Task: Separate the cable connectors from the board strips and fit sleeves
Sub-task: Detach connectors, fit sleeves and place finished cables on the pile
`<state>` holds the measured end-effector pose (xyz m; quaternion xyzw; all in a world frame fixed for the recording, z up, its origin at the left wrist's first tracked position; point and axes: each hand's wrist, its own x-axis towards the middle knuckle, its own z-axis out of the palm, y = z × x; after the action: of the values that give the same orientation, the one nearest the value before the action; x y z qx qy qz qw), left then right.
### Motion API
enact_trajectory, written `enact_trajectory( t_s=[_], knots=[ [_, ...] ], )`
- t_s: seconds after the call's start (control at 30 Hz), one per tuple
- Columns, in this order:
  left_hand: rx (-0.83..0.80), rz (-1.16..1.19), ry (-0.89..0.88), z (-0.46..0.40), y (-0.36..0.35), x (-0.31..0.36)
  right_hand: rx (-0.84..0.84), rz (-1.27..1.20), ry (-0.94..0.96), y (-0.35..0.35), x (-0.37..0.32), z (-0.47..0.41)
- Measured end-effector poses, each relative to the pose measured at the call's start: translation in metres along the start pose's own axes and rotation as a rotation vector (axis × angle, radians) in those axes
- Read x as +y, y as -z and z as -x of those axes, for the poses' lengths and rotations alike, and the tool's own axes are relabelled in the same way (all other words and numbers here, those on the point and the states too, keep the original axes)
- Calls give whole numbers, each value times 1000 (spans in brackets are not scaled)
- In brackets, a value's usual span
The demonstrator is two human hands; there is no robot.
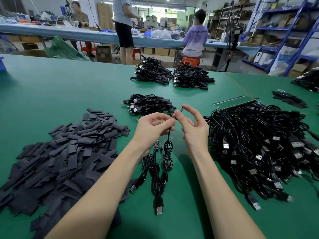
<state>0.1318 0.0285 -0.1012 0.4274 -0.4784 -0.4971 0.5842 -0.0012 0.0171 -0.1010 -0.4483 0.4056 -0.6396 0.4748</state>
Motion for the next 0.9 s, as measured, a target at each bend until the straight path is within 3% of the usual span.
enact_trajectory(
  t_s=[0.5,0.63,0.73,0.8,0.9],
  knots=[
    [15,-14,-34,3,-3,-5,85,-11,0,-2,9,7],
    [-23,-236,12,2,-6,0,99,-22,1,1,6,4],
    [-234,-636,142,3,1,7,143,-48,15,4,1,-1],
    [-329,-669,128,5,4,11,177,-48,5,6,-1,-6],
    [-248,-613,73,4,3,17,191,-68,-53,9,-3,-10]
  ],
)
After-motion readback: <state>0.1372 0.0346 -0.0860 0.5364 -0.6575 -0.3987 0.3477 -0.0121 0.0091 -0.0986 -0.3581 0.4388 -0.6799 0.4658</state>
